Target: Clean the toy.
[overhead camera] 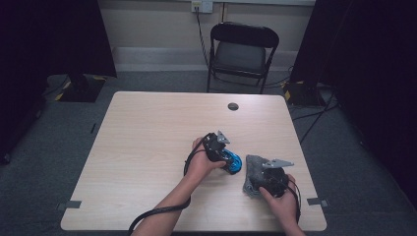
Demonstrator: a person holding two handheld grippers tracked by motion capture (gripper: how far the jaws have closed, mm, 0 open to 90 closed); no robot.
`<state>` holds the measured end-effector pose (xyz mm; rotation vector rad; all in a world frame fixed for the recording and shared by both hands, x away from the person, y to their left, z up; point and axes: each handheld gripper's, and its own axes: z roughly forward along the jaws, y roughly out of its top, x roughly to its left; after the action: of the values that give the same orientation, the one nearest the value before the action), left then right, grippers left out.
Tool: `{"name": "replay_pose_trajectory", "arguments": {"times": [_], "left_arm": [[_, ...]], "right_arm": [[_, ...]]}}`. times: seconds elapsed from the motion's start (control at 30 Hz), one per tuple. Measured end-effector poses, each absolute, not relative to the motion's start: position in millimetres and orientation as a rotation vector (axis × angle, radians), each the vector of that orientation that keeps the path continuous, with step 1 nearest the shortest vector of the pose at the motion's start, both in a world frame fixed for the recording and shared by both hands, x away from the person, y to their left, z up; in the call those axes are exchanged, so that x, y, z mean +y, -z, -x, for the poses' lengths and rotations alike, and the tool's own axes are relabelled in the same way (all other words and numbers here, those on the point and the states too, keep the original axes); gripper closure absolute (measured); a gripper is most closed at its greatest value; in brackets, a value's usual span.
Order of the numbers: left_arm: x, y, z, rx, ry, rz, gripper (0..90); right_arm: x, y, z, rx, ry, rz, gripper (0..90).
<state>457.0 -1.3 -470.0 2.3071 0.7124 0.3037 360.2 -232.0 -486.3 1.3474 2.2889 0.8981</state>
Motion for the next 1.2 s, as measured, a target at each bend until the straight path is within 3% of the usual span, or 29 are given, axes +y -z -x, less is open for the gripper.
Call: {"name": "replay_pose_trajectory", "arguments": {"times": [0.57,1.2], "left_arm": [[-7.4,470.4,-454.2,0.710,-0.341,-2.339,12.9],[-6.6,470.0,-455.4,0.709,-0.338,-2.345,12.9]], "right_arm": [[-226.6,482.7,-373.1,2.385,-0.944,-1.319,66.9],[-206.9,480.2,-368.1,2.543,-1.058,-1.263,71.3]]}}
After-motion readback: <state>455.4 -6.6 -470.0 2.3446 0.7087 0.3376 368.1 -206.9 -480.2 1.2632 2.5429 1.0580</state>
